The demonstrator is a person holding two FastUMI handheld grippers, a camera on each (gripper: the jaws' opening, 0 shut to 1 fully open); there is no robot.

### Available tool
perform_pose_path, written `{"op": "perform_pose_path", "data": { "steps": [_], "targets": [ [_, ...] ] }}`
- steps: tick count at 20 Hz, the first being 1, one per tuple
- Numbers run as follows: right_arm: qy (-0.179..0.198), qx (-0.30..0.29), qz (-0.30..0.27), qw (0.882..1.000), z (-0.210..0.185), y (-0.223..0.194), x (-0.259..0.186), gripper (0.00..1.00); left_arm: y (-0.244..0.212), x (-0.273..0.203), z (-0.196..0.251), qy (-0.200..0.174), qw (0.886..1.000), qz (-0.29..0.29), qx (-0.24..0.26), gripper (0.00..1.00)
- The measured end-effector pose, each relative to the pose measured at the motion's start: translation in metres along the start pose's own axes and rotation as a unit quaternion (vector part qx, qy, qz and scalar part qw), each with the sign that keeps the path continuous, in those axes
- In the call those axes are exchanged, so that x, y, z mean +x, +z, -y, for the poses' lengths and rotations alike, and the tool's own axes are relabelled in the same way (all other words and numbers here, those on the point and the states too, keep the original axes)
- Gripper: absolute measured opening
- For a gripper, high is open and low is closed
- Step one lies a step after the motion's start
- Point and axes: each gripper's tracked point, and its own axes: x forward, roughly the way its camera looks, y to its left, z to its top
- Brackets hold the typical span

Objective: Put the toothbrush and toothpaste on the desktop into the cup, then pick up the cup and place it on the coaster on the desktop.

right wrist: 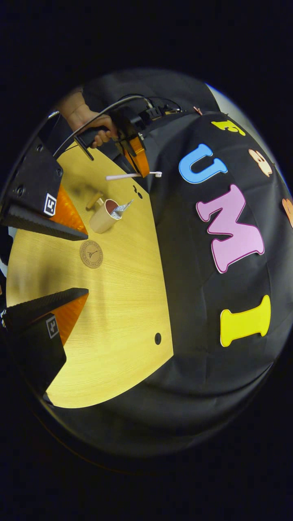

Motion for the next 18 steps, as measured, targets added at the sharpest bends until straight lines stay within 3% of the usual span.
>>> {"op": "perform_pose_path", "data": {
  "steps": [13,18],
  "targets": [
    [0.034,-0.003,-0.040,0.999,0.051,-0.002,0.013,0.72,-0.049,0.061,-0.038,0.106,0.993,0.037,0.025,0.06],
    [0.037,0.000,-0.048,0.998,0.058,-0.002,0.019,0.72,-0.064,0.059,-0.043,0.110,0.993,0.034,0.024,0.06]
  ]
}}
